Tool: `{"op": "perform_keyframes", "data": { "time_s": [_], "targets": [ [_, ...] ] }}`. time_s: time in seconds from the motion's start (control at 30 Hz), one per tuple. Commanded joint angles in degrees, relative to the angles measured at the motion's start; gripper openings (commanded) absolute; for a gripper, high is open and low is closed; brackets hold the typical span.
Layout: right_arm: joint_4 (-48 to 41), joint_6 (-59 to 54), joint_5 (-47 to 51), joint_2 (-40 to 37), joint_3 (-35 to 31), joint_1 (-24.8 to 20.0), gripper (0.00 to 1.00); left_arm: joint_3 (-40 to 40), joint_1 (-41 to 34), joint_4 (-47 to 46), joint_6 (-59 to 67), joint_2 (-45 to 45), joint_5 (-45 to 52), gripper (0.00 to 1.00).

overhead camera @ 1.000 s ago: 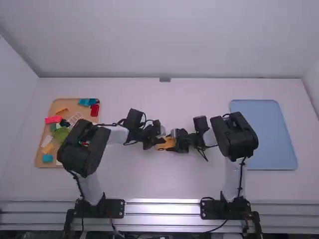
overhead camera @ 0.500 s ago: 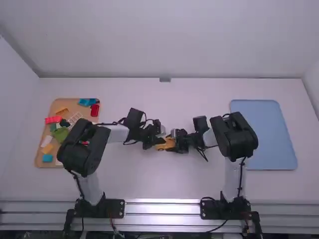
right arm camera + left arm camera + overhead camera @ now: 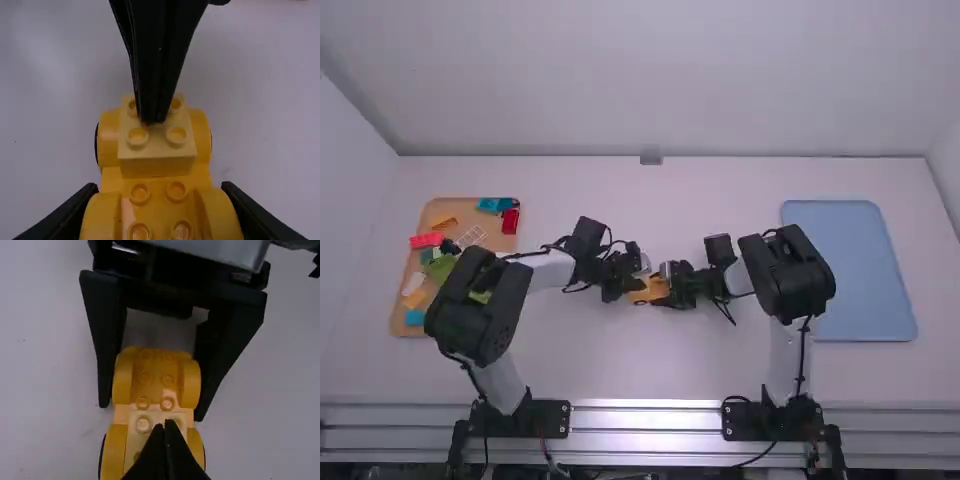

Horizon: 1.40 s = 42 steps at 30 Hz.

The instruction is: Assemble lego blocks to make yellow taxi

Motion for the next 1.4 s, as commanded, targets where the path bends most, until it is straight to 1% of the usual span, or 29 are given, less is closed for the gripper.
{"op": "perform_keyframes", "data": {
  "time_s": [0.0,0.1,0.27,0.33,0.47,0.6,0.7,0.8,0.93,1.03,1.07,1.1,1.17,1.2,1.23,1.3,1.37],
  "targets": [
    [0.04,-0.13,0.26,0.94,0.07,-0.57,0.52,-1.25,0.11,-2.10,0.35,-0.42,-5.07,0.02],
    [0.04,-0.11,0.24,0.94,0.07,-0.59,0.52,-2.01,0.11,-2.91,-1.99,-0.28,-9.62,0.02],
    [0.07,-0.11,0.26,0.94,0.07,-0.59,0.52,-4.59,0.13,-1.68,-3.02,-0.09,-11.54,0.02],
    [0.04,-0.13,0.24,0.94,0.07,-0.59,0.52,-5.64,0.11,0.66,-4.76,0.31,-11.10,0.02],
    [0.04,-0.09,0.26,0.94,0.07,-0.57,0.52,-5.88,0.11,1.95,-4.76,0.35,-11.04,0.02],
    [0.07,-0.13,0.24,0.92,0.07,-0.59,0.52,-4.37,-0.31,3.50,-3.69,-0.20,-7.28,0.02],
    [0.04,-0.11,0.26,0.92,0.07,-0.59,0.53,-2.29,0.28,2.36,-1.27,-3.02,-5.40,0.02],
    [0.13,-0.13,0.28,0.92,0.09,-0.59,0.58,0.15,0.13,2.08,-1.95,-7.96,-9.31,0.02],
    [2.25,1.16,0.90,0.92,0.07,-0.57,0.58,1.62,0.11,2.03,-7.19,-14.16,-18.93,0.02],
    [4.42,3.19,1.38,0.92,0.07,-0.59,0.58,1.57,0.46,1.70,-10.36,-17.11,-23.61,0.02],
    [4.72,3.54,1.62,0.92,0.07,-0.59,0.58,1.57,0.57,1.55,-11.06,-17.59,-24.33,0.03],
    [5.11,4.15,1.86,0.92,0.07,-0.59,0.62,1.57,0.66,1.16,-12.63,-18.40,-25.35,0.06],
    [5.66,4.46,1.92,0.92,0.07,-0.59,0.64,1.57,0.59,0.24,-15.21,-19.67,-27.34,0.26],
    [5.66,4.46,1.95,0.92,0.07,-0.59,0.64,1.57,0.55,-0.11,-16.04,-19.98,-27.78,0.30],
    [5.66,4.46,1.97,0.92,0.07,-0.59,0.65,1.57,0.55,-0.35,-16.50,-20.15,-27.82,0.30],
    [5.66,4.46,1.92,0.92,0.07,-0.59,0.67,1.57,0.57,-0.57,-16.55,-20.26,-27.61,0.37],
    [5.66,4.46,1.90,0.92,0.07,-0.76,0.76,1.57,0.57,-0.70,-17.00,-20.24,-27.61,0.54]
  ]
}}
